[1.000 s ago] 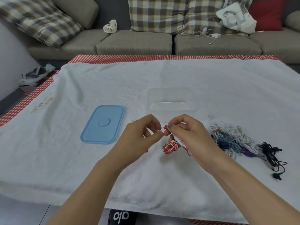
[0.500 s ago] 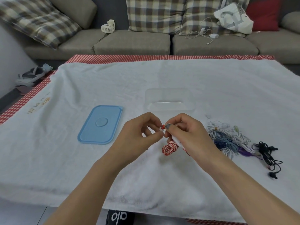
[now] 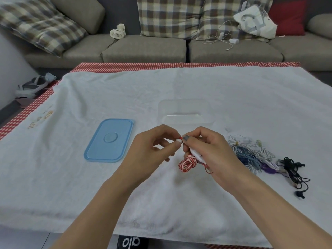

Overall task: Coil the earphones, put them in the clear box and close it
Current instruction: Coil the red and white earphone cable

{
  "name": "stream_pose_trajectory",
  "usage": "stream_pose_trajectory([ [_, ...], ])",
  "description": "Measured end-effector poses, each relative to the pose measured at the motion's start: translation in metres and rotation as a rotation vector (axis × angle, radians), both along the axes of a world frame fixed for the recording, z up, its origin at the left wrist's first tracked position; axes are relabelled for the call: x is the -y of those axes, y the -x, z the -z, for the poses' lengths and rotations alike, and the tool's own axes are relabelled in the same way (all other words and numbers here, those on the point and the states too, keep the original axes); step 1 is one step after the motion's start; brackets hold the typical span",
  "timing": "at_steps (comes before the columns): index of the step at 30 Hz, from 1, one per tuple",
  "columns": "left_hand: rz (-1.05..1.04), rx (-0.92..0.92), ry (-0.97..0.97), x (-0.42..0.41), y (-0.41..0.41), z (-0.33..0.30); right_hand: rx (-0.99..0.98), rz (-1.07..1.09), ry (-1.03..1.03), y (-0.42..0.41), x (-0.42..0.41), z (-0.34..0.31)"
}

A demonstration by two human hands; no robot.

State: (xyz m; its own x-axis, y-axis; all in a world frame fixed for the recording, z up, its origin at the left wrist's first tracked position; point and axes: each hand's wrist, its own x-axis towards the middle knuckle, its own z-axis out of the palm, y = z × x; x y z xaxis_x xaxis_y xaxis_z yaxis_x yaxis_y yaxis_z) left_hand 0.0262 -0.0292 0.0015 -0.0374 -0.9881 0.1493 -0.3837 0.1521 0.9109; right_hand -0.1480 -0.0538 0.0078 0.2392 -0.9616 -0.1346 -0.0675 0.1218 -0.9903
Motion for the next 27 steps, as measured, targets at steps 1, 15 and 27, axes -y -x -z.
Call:
stream_pose_trajectory([
  [1,0.005,-0.013,-0.002,0.0,0.0,-0.001,0.003,-0.002,-0.004,0.0,0.0,-0.001],
  [15,0.081,-0.374,-0.163,0.004,-0.001,-0.005,0.167,-0.039,-0.089,0.003,-0.003,-0.01],
  [27,0.046,-0.388,-0.068,0.007,0.004,-0.002,0.285,0.026,-0.232,-0.006,-0.008,-0.008],
])
